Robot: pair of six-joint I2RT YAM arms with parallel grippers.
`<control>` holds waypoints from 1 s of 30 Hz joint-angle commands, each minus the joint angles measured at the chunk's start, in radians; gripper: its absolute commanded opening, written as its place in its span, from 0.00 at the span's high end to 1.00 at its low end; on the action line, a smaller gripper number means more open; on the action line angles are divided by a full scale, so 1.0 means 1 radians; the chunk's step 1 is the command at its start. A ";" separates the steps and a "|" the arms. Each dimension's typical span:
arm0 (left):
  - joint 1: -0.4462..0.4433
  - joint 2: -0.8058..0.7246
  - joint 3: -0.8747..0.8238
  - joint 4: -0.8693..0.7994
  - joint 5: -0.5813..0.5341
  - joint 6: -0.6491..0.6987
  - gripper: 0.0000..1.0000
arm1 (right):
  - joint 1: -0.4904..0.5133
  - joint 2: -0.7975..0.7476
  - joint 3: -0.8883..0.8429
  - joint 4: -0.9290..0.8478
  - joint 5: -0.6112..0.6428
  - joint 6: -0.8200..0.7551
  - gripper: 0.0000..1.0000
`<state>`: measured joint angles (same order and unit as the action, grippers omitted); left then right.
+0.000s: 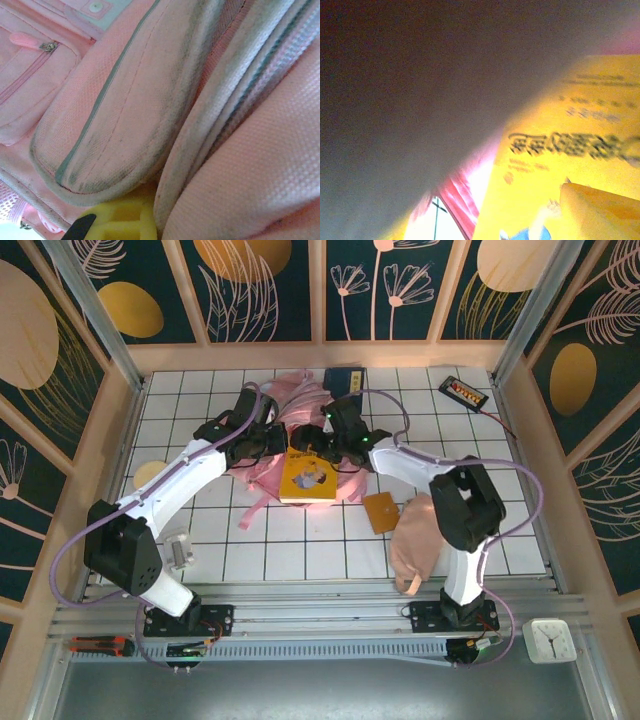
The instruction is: Pack books, pencil case, and school supplies into a backpack
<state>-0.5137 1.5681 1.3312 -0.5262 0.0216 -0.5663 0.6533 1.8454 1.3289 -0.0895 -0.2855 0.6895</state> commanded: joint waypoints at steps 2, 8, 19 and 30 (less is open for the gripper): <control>-0.011 -0.023 0.011 0.047 0.063 -0.014 1.00 | 0.005 -0.180 -0.090 -0.204 -0.052 -0.051 0.29; -0.012 -0.023 0.011 0.039 0.059 0.003 1.00 | 0.056 -0.245 -0.231 -0.219 -0.375 -0.068 0.31; -0.012 -0.048 -0.020 0.022 0.062 0.039 1.00 | 0.024 -0.107 -0.223 -0.265 -0.312 -0.128 0.33; -0.012 -0.079 -0.064 0.047 0.110 0.056 1.00 | -0.051 0.040 0.002 -0.227 -0.152 -0.174 0.34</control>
<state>-0.5182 1.5337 1.2770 -0.5014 0.0463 -0.5098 0.6155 1.8503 1.2545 -0.3729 -0.5117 0.5549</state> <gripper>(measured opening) 0.072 0.657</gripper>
